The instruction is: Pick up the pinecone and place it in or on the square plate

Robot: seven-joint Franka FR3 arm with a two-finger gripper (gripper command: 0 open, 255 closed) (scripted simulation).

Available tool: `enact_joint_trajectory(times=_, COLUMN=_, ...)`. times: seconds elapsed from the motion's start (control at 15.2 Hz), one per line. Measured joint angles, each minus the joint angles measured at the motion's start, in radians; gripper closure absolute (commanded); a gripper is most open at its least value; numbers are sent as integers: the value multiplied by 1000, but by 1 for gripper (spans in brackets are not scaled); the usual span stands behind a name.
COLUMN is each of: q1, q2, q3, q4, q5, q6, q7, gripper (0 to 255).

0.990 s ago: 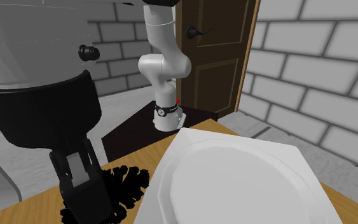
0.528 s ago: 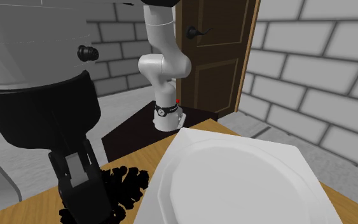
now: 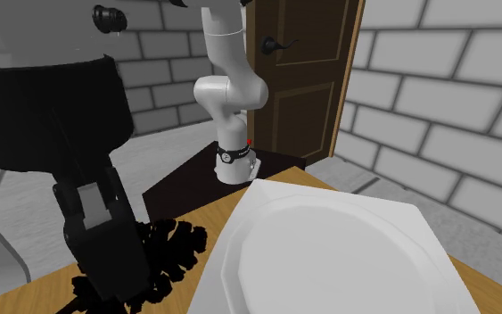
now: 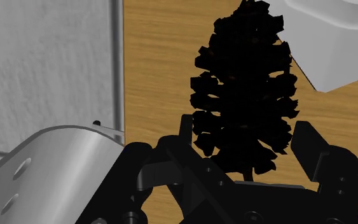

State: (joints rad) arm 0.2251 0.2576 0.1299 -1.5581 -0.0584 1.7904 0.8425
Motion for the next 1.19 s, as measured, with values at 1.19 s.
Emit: enact_joint_trajectory(times=1.19, q1=47, q2=-13, q3=27, q4=187, q5=-2, q6=-202, q7=61, gripper=255)
